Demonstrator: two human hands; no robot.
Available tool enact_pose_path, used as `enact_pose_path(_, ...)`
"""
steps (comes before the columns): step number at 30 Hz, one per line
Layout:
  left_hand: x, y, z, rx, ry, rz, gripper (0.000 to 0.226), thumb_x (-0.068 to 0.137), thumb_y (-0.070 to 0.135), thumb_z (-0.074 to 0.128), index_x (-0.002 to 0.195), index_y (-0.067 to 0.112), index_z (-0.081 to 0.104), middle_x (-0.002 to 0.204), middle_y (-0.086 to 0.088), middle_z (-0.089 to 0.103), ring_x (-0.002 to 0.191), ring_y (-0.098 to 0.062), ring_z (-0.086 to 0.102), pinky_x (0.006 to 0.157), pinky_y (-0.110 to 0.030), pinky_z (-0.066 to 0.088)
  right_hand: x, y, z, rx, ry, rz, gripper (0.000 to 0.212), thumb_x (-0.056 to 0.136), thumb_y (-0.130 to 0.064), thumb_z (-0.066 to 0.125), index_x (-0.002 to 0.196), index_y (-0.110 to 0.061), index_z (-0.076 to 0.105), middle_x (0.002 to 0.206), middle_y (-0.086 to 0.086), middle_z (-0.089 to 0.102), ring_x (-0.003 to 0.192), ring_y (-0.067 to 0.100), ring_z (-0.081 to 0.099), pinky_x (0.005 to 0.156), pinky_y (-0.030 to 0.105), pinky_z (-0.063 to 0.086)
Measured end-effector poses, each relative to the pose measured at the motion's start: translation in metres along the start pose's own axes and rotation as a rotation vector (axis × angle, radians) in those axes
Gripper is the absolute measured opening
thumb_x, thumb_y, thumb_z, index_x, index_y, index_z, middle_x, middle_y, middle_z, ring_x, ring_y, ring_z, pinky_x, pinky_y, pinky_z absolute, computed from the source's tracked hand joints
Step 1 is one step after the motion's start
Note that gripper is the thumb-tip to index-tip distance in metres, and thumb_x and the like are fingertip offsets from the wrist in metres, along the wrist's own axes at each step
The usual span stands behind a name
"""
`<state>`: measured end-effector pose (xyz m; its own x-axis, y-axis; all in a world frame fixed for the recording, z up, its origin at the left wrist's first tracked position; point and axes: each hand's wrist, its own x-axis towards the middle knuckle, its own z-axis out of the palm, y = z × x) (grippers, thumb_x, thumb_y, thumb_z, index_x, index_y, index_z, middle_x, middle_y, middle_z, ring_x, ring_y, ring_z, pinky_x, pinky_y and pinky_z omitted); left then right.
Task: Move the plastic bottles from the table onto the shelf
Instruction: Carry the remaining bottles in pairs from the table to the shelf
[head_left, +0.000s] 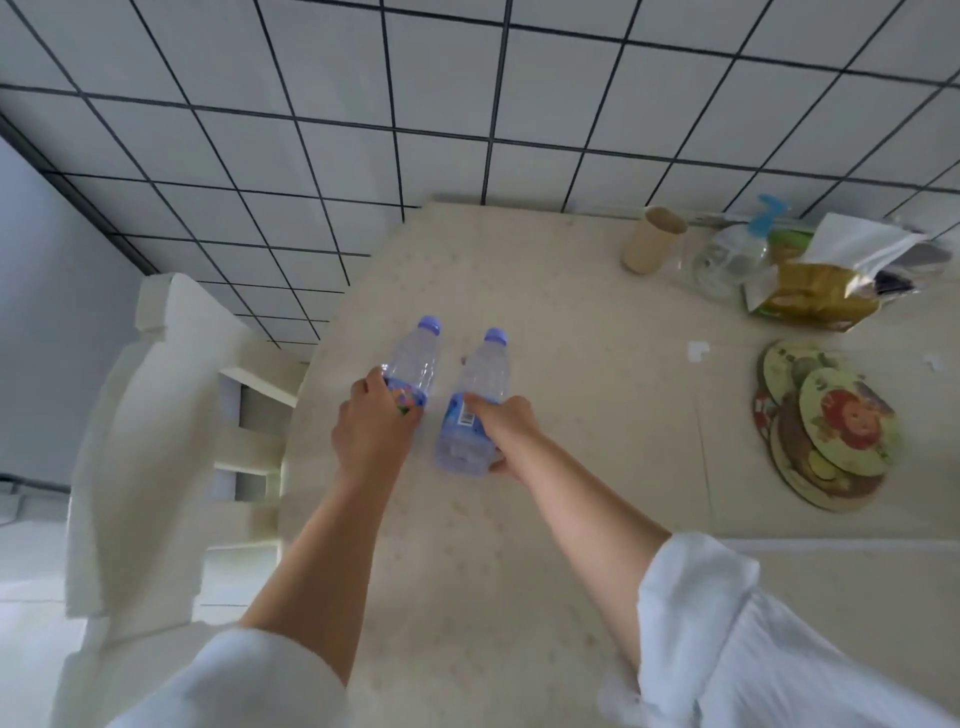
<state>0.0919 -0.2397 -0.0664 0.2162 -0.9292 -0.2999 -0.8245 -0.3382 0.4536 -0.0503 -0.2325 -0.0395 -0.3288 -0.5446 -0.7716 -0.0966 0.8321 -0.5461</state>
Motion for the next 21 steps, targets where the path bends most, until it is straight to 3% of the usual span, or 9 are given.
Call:
enact_pose_path(5,0.021,0.006,0.007,-0.045,-0.019,-0.039,0.052,0.081,0.028,0.071,0.118,0.006,0.040,0.116,-0.018,0.057,0.107,-0.042,0.057,0.080,-0.043,0.045,0.022,-0.002,0.009,-0.041,0.005,-0.029,0.071,0.060,-0.047,0.076,0.115,-0.007,0.057,0.110,0.016,0.066,0.098,0.033,0.067,0.085,0.048,0.056)
enact_pose_path(8,0.030,0.012,0.008,-0.045,-0.075,-0.072,0.056,0.077,0.026,0.074,0.114,0.008,0.036,0.110,-0.016,0.057,0.104,-0.040,0.059,0.075,-0.040,0.043,0.026,-0.007,0.009,-0.027,-0.046,-0.005,0.057,0.060,-0.038,0.080,0.104,-0.006,0.062,0.100,0.017,0.071,0.089,0.033,0.071,0.079,0.053,0.058)
enact_pose_path(15,0.038,0.003,0.007,-0.109,-0.121,-0.106,0.073,0.066,0.033,0.082,0.126,0.015,0.045,0.112,-0.011,0.062,0.103,-0.033,0.061,0.077,-0.035,0.044,0.031,-0.010,0.005,0.016,-0.113,0.024,0.053,0.059,-0.030,0.084,0.101,-0.006,0.061,0.095,0.018,0.072,0.083,0.033,0.072,0.077,0.056,0.057)
enact_pose_path(21,0.031,0.001,0.006,-0.134,-0.079,-0.077,0.071,0.064,0.036,0.083,0.123,0.014,0.049,0.108,-0.008,0.064,0.098,-0.031,0.062,0.074,-0.031,0.041,0.031,-0.001,-0.001,0.107,-0.117,0.043,0.049,0.056,-0.031,0.083,0.089,-0.007,0.055,0.091,0.020,0.070,0.077,0.033,0.070,0.077,0.056,0.056)
